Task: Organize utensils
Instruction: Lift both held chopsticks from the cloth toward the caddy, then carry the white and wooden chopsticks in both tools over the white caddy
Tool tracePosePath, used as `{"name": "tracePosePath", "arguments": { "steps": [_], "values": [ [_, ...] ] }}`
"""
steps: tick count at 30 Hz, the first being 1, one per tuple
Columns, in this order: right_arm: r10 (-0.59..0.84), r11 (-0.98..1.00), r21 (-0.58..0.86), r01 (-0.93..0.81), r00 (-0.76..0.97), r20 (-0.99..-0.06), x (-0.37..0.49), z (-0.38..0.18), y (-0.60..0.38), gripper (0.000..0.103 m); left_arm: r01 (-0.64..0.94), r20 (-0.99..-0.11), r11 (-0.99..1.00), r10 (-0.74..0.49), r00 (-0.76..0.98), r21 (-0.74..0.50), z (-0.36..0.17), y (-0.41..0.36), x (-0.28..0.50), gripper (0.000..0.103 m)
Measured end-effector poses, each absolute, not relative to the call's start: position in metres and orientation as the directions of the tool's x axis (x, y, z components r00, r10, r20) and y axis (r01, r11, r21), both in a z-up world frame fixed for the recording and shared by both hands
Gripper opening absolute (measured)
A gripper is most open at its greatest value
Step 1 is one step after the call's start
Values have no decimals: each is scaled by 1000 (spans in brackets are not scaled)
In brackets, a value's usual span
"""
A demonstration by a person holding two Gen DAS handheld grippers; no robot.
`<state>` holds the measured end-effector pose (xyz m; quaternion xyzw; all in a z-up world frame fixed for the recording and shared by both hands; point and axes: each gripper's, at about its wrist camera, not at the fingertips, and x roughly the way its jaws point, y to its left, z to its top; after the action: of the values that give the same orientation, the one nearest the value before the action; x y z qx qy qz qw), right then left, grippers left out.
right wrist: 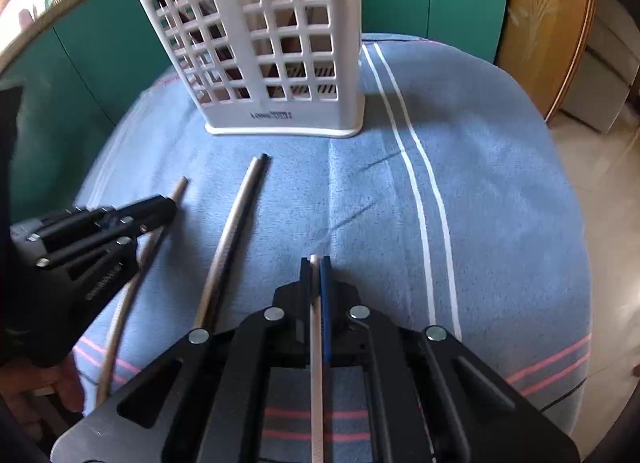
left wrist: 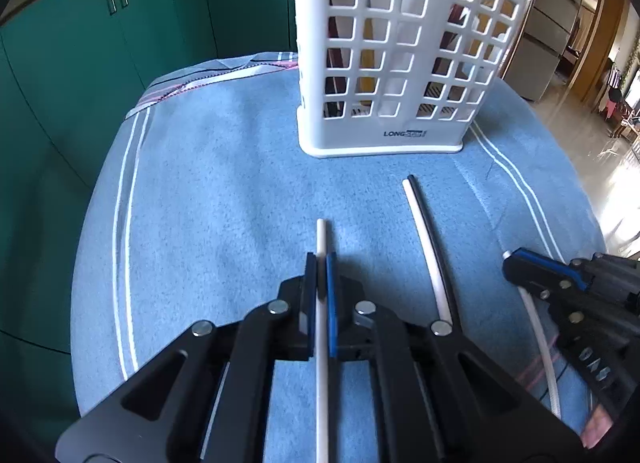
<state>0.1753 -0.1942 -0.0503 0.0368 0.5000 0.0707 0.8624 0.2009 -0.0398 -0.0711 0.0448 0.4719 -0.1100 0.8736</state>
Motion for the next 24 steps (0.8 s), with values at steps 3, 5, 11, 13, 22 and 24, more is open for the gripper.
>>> {"name": "tracePosePath", "arguments": {
  "steps": [3,5,11,13,22,24],
  "values": [
    [202,979,169,-112,545,-814,159,-27,-198,5,231,-800,972,-169,576,-39,-49,-33,183,4],
    [226,974,185,-131,583,-781,144,-10,-199,5,242,-767,969,-195,611,-54,-28,-29,168,4],
    [267,964,185,-193,686,-677,99,50,-200,5,276,-661,959,-247,709,-63,26,-17,108,4],
    [270,963,184,-197,711,-649,86,67,-196,5,288,-639,955,-263,723,-67,40,-14,96,4],
    [271,962,192,-194,770,-577,48,117,-197,5,307,-561,946,-308,768,-99,90,-8,38,4],
    [272,962,188,-200,781,-562,42,129,-197,5,306,-550,947,-305,777,-92,100,-8,35,4]
  ]
}}
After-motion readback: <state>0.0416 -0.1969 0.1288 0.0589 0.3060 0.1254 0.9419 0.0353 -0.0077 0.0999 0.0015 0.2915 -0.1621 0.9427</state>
